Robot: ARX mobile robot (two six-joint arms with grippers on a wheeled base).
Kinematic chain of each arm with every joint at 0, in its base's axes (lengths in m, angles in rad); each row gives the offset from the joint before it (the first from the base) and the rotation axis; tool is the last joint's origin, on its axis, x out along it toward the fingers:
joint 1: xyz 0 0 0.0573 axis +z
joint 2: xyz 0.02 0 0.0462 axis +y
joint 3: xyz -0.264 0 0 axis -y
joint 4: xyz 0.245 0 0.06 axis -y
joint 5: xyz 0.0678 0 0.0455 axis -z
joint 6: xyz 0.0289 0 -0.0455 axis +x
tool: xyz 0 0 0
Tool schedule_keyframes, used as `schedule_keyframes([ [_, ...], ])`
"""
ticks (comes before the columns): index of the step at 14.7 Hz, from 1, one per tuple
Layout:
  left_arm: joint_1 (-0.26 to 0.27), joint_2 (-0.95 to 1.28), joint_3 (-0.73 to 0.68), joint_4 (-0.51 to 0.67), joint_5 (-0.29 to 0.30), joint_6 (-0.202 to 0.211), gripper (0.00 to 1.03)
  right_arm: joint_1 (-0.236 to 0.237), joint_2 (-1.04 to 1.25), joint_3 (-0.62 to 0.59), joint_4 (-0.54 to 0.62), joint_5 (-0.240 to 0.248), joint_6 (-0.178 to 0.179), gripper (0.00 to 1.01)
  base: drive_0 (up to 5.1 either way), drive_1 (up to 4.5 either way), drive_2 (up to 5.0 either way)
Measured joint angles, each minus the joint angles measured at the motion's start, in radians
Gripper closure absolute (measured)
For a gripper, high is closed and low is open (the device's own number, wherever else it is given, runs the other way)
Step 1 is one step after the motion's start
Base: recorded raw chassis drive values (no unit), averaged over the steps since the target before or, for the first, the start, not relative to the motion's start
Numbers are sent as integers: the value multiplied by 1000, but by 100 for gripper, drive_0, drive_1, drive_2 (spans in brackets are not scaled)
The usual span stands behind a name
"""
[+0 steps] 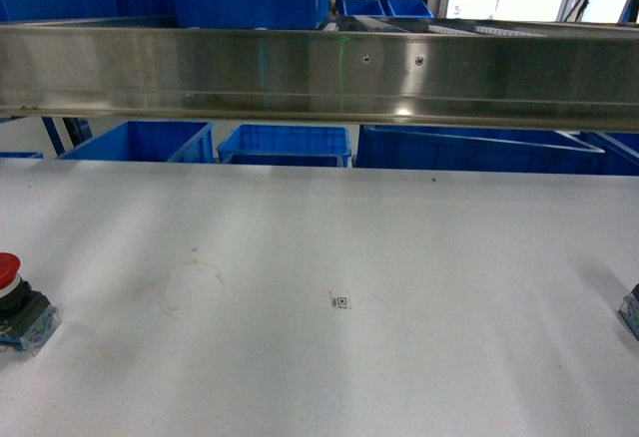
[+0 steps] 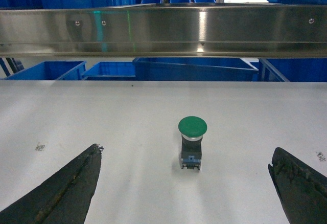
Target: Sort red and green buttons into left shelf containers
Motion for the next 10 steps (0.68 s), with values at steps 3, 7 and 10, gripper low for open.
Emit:
schedule_keyframes([
  [3, 146, 440, 79, 259, 137, -82, 5, -35, 544, 144, 457, 37, 53, 3, 0, 0, 0],
  [7, 254, 1236, 542, 397, 348, -95, 5, 43, 1251, 536, 744, 93, 40, 3, 0, 0, 0],
  [10, 260, 1303, 497, 381, 344, -95, 5, 40, 1257, 516, 744, 100, 40, 3, 0, 0, 0],
])
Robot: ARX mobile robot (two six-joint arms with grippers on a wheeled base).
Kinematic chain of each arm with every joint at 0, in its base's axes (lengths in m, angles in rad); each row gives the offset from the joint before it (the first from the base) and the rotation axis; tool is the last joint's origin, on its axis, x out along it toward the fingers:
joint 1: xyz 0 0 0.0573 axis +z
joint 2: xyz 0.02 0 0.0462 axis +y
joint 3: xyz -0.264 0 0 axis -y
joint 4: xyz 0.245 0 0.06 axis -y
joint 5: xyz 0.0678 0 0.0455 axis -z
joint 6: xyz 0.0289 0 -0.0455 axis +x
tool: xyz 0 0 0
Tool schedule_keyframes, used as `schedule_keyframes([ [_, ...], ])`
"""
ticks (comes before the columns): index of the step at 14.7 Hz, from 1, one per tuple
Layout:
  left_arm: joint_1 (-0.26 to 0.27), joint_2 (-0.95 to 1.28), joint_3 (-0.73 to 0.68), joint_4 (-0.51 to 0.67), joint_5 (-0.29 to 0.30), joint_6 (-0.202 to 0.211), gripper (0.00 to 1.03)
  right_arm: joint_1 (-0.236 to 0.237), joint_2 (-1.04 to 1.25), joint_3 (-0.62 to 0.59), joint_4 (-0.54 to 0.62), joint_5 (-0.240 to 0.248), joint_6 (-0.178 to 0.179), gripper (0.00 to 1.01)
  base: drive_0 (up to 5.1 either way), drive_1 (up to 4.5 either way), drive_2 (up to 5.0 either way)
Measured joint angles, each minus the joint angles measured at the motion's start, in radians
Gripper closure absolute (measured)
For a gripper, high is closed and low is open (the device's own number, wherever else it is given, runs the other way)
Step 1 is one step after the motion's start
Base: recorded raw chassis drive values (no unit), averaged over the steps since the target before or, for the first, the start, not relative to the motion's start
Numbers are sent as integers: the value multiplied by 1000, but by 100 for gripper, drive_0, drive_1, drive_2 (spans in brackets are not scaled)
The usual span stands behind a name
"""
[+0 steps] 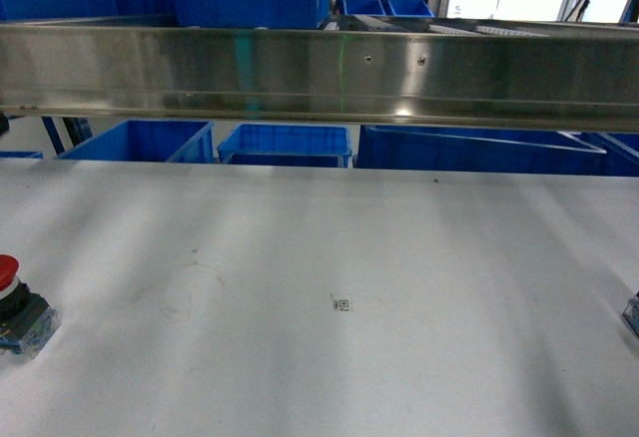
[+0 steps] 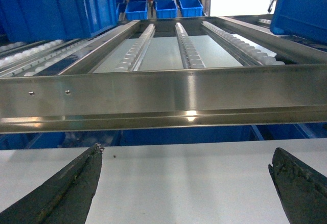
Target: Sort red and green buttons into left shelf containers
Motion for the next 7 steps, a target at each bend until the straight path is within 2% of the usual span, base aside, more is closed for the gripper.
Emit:
schedule_keyframes([
  [3, -1, -21, 26, 0, 4, 0, 5, 0, -8, -2, -8, -1, 1, 3, 0, 0, 0],
  [5, -1, -15, 25, 2, 3, 0, 5, 0, 18, -34, -16, 47, 2, 3, 0, 0, 0],
  [7, -1, -15, 25, 2, 3, 0, 5, -16, 110, -28, -6, 64, 4, 3, 0, 0, 0],
])
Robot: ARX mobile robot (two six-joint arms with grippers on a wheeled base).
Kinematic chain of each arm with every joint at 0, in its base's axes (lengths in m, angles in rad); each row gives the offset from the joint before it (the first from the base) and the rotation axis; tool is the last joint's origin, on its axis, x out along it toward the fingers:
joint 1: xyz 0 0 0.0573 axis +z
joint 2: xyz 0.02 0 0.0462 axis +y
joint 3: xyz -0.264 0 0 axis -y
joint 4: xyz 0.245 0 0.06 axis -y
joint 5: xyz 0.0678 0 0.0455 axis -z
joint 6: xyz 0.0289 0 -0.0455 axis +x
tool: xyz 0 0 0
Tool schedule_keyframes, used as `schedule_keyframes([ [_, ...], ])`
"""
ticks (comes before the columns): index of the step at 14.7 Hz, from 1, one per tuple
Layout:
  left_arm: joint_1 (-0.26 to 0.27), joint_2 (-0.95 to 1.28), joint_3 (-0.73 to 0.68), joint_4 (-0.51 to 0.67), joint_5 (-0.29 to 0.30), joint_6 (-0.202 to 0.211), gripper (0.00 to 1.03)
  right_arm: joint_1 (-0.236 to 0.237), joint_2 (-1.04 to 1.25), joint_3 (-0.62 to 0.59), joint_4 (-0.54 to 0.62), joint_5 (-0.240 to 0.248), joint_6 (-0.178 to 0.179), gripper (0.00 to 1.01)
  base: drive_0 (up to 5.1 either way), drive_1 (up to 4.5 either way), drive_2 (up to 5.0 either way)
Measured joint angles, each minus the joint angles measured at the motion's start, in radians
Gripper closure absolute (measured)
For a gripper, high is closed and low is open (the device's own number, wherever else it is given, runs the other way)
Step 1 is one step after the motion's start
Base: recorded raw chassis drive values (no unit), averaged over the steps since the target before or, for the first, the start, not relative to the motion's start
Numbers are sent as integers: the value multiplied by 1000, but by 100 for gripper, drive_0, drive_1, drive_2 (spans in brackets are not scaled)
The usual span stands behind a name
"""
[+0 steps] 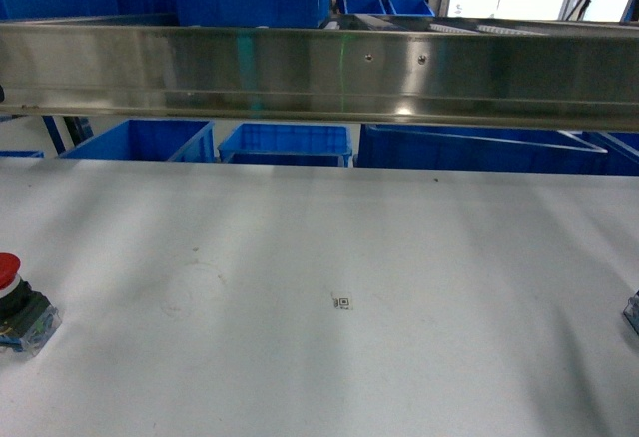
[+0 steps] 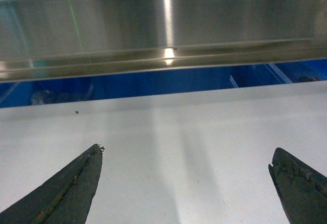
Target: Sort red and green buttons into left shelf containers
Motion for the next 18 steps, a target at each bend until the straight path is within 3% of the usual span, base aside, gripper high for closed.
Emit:
schedule_keyframes([
  [3, 0, 0, 0, 1, 0, 0, 5, -30, 131, 11, 69, 35, -31, 3, 0, 0, 0],
  [5, 0, 0, 0, 0, 0, 0, 5, -56, 232, 13, 80, 17, -38, 3, 0, 0, 0],
  [6, 0, 0, 0, 2, 0, 0, 5, -59, 278, 14, 77, -2, -32, 3, 0, 0, 0],
  [9, 0, 0, 0, 0, 0, 0, 5, -63, 346, 27, 66, -68, 37, 3, 0, 0, 0],
  [11, 0, 0, 0, 1, 0, 0, 5, -61, 406, 47, 94, -68, 54, 3, 0, 0, 0],
  [14, 0, 0, 0, 0, 0, 0, 5, -47, 519, 84, 166, -47, 52, 3, 0, 0, 0],
  [15, 0, 0, 0, 0, 0, 0, 5, -43, 549, 102, 187, -42, 52, 9, 0, 0, 0],
  [18, 0, 0, 0, 0, 0, 0, 5, -43, 566, 117, 195, -69, 61, 40, 0, 0, 0],
])
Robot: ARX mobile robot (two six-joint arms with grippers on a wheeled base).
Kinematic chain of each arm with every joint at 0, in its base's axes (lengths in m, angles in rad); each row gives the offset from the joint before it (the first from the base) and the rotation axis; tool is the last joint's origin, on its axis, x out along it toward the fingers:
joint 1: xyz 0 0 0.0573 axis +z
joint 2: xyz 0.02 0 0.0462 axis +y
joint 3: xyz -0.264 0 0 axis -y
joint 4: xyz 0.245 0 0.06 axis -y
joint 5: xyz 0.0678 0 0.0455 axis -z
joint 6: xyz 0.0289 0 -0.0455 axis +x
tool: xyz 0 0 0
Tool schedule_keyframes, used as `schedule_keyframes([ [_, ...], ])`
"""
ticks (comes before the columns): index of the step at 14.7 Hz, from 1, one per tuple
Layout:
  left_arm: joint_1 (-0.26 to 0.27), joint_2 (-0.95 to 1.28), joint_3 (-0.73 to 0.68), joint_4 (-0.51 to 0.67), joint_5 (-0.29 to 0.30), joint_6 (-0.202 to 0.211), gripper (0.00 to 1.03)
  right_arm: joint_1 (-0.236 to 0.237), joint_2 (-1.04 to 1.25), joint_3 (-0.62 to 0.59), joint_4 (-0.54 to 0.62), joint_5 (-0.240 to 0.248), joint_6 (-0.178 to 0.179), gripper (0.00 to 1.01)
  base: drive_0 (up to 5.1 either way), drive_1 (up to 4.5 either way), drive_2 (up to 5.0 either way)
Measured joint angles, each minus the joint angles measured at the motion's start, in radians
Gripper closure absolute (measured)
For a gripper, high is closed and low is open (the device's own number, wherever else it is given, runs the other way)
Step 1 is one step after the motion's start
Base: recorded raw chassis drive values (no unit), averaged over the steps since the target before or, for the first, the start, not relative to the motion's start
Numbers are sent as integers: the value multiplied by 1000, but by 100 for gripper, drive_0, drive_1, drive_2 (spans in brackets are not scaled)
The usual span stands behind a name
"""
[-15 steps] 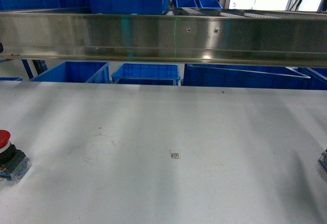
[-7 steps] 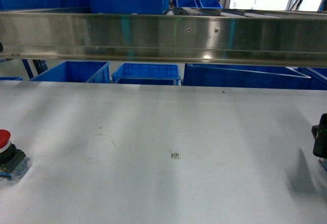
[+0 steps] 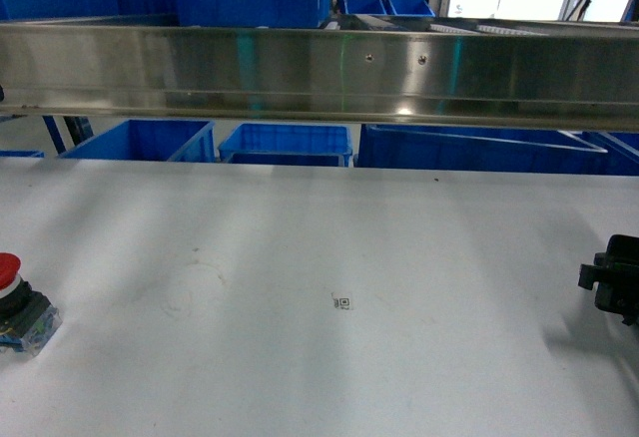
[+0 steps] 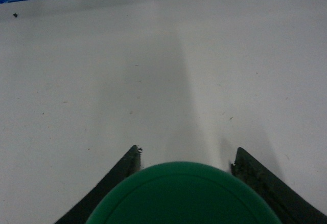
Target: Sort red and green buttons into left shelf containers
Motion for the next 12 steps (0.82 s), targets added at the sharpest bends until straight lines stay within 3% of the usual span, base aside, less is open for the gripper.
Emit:
schedule_keyframes([
  [3, 0, 0, 0, 0, 0, 0, 5, 0, 0, 0, 2, -7, 0, 73, 0, 0, 0],
  [7, 0, 0, 0, 0, 0, 0, 5, 21, -69, -10, -2, -24, -6, 77, 0, 0, 0],
  [9, 0, 0, 0, 0, 0, 0, 5, 42, -237, -48, -59, -17, -56, 77, 0, 0, 0],
  [10, 0, 0, 0, 0, 0, 0, 5, 60, -391, -59, -120, -21, -116, 77, 0, 0, 0],
  [12, 0, 0, 0, 0, 0, 0, 5, 80, -670, -22, -145, -24, -174, 77, 0, 0, 0],
])
